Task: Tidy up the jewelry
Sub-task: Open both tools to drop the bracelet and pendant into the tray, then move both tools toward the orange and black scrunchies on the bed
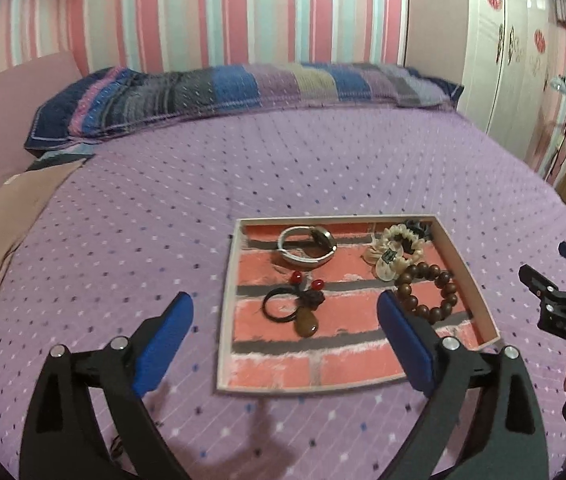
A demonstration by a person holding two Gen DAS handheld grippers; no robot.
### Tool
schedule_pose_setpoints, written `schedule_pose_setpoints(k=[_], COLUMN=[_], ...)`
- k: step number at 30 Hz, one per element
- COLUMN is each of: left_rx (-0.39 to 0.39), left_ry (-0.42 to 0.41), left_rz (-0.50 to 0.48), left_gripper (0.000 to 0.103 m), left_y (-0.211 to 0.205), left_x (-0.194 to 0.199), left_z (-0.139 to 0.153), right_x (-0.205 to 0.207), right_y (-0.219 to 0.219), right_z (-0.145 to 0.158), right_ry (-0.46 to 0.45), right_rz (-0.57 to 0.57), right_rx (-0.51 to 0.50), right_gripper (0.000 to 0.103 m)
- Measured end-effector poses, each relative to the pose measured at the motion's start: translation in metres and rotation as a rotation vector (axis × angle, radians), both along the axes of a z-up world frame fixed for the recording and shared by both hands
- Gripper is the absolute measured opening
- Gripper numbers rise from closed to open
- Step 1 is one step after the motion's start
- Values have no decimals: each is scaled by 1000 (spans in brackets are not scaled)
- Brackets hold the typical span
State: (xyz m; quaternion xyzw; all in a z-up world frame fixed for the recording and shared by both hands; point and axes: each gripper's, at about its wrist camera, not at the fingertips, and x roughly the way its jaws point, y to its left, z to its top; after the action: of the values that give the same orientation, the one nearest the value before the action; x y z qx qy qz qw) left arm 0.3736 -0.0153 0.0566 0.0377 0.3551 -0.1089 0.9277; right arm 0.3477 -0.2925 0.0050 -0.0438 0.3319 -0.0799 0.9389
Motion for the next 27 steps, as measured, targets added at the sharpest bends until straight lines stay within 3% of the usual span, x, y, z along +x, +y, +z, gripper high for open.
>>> schedule_pose_setpoints(k=[5,11,18,27], left_rx=[-16,-49,-22,15], left_ry=[-54,-79,-88,-112], left_rz=[27,80,167,193], left_gripper=[95,96,96,96], left_y=[34,77,118,144], left_x=[-36,-77,-121,-174], left_z=[20,25,4,-31], right_x=[-36,-76,-114,-151], right_y=[5,29,61,80], right_z=[11,18,0,-32], right_ry=[-35,-34,-26,-20], right_rz=[-8,10,54,60], right_rx=[24,33,71,131], right_gripper=[99,99,99,99])
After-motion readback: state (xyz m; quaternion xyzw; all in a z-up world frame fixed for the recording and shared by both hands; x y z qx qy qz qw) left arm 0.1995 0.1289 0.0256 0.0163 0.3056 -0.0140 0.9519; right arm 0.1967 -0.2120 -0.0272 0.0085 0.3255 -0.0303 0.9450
